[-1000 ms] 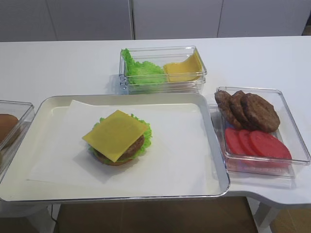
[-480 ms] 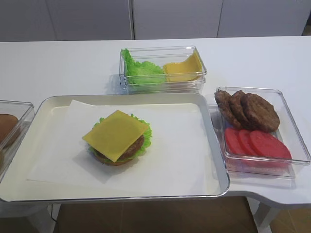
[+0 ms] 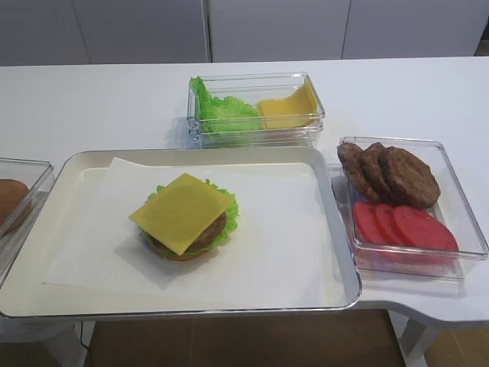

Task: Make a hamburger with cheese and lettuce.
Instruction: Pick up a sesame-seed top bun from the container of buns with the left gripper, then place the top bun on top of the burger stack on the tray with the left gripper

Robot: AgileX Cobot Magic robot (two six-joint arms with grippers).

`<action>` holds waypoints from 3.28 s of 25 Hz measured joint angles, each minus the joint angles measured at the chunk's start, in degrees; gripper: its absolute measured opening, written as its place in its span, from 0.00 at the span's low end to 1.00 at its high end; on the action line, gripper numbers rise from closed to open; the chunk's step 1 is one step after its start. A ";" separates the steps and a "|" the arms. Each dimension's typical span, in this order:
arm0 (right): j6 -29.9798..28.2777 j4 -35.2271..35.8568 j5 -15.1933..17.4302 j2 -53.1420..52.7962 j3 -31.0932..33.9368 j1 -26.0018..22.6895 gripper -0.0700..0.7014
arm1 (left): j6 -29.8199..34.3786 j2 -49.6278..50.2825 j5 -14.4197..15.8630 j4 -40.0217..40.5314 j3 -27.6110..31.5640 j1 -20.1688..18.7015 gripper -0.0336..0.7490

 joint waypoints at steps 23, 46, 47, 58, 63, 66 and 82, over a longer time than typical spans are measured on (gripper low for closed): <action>0.00 0.00 0.00 0.00 0.00 0.00 0.47 | -3.42 -0.09 0.11 -13.61 -0.48 -22.54 0.16; 0.00 0.00 0.00 0.00 0.00 0.00 0.47 | -7.75 -0.26 0.11 -17.96 4.30 -25.75 0.16; 0.00 0.00 0.00 0.00 0.00 0.00 0.47 | -7.75 -0.26 0.01 -17.96 4.64 -25.75 0.16; 0.00 0.00 0.00 0.00 0.00 0.00 0.47 | -7.75 -0.26 -0.09 -19.66 5.64 -25.75 0.16; 0.00 0.00 0.00 0.00 0.00 0.00 0.47 | -6.30 -0.26 -0.31 -23.12 8.46 -25.75 0.16; 0.00 0.00 0.00 0.00 0.00 0.00 0.47 | -4.19 -0.26 -0.52 -27.09 10.16 -25.75 0.16; 0.00 0.00 0.00 0.00 0.00 0.00 0.47 | -0.65 0.58 -6.90 -32.95 14.38 -31.92 0.16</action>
